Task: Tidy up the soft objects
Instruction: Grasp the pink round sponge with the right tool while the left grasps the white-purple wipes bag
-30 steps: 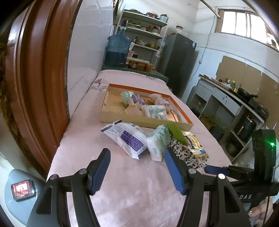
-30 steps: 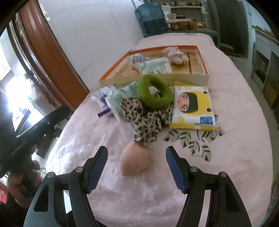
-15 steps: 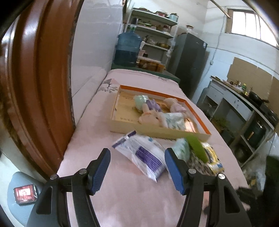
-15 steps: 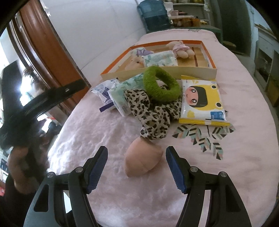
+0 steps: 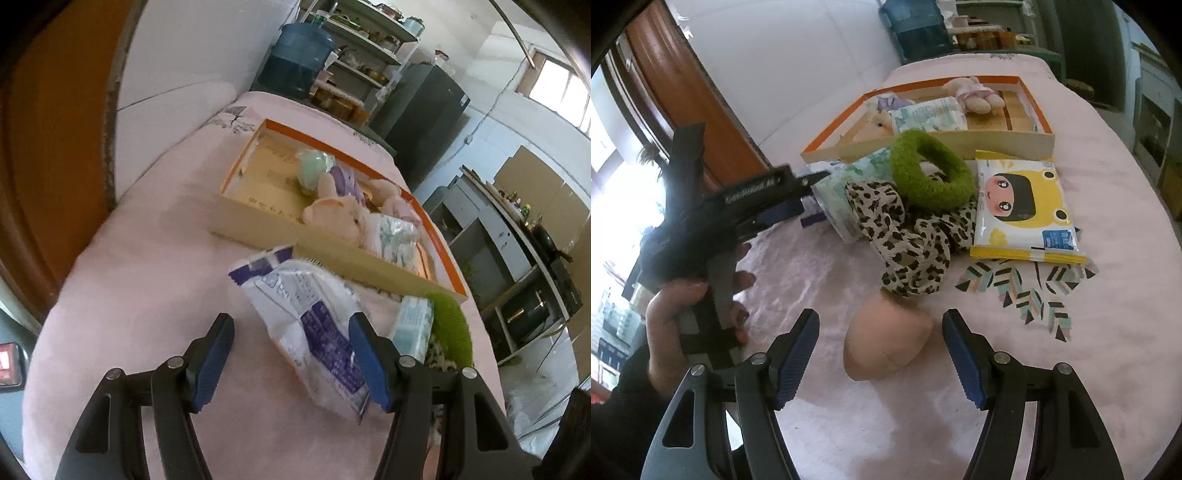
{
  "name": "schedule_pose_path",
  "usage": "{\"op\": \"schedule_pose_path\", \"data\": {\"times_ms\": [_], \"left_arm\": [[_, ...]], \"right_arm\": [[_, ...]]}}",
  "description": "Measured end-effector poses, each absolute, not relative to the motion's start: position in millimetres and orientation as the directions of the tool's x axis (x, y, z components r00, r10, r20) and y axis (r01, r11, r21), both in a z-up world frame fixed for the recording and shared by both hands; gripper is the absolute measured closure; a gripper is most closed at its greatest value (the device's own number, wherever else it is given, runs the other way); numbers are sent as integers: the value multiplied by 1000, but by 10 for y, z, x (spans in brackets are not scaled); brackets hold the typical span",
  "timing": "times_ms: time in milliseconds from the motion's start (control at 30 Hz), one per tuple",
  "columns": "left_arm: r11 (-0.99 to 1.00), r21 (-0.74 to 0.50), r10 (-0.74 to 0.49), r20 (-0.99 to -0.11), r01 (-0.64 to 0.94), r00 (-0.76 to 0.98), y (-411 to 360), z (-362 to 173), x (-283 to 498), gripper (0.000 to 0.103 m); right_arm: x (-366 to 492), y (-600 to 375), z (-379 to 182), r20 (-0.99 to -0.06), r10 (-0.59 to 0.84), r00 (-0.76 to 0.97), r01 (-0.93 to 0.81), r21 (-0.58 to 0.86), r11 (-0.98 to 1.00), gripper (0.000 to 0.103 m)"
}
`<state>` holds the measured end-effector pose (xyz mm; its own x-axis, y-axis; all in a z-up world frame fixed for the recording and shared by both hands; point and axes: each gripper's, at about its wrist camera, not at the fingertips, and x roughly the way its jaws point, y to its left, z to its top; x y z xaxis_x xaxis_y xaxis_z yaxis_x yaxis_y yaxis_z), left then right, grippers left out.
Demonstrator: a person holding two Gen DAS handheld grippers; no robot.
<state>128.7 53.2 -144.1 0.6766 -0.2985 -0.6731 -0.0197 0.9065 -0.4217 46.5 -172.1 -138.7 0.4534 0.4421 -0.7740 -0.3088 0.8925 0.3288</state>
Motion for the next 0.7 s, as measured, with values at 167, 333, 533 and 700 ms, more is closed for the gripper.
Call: {"op": "schedule_pose_path", "data": {"times_ms": [167, 333, 533, 700], "left_arm": [[869, -495, -360, -660, -22, 659, 495, -1487, 1447, 39], [869, -496, -367, -647, -3, 668, 449, -1473, 1464, 56], [872, -490, -358, -644, -5, 676, 485, -1450, 1411, 81], [892, -451, -337, -632, 23, 698, 460, -1356, 1326, 84]], "right_arm": [[484, -1728, -1404, -771, 451, 451, -317, 334, 888, 32], [477, -1714, -1413, -770, 455, 447, -335, 328, 883, 33], [448, -1688, -1415, -775, 444, 449, -344, 309, 887, 57], [447, -1731, -1410, -767, 457, 451, -333, 330, 883, 59]]}}
